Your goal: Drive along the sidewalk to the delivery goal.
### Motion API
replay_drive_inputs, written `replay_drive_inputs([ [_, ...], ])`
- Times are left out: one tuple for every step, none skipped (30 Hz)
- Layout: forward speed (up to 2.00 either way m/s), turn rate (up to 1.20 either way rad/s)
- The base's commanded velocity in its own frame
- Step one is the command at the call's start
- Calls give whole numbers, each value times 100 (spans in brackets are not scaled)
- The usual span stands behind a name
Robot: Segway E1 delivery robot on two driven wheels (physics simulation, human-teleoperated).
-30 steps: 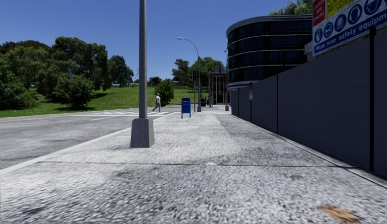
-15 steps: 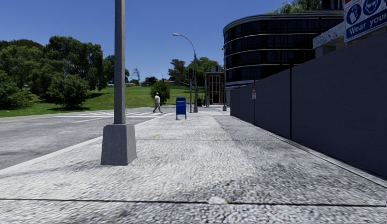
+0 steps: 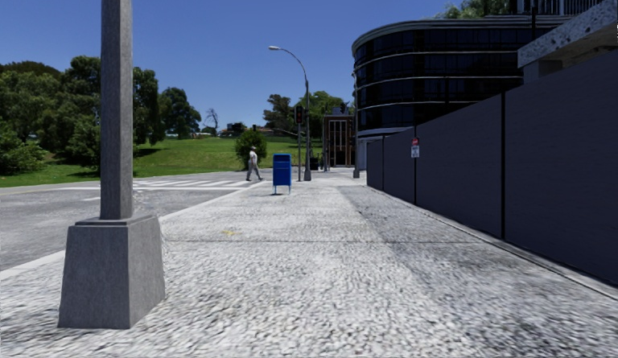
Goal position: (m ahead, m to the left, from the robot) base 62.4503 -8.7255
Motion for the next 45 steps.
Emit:
replay_drive_inputs([
  [191, -36],
  [191, -36],
  [191, -36],
  [191, -36],
  [191, -33],
  [191, -27],
  [191, -12],
  [191, -12],
  [191, 0],
  [191, 0],
  [192, 0],
  [192, 0],
  [192, 0],
  [193, 0],
  [193, 0],
  [193, 0],
  [193, 0],
  [193, 0],
  [193, 0],
  [193, 0],
  [193, 0],
  [193, 0],
  [193, 0],
  [193, 0],
  [193, 0],
  [193, 0],
  [193, 0],
  [193, 0],
  [193, 0],
  [193, 0],
  [193, 0],
  [193, 0],
  [193, -6],
  [193, -6],
  [193, -21],
  [193, -24],
  [193, -24],
  [194, -25],
  [194, -20],
  [194, -3],
  [194, -3],
  [194, 0],
  [194, 0],
  [194, 0],
  [194, 0],
])
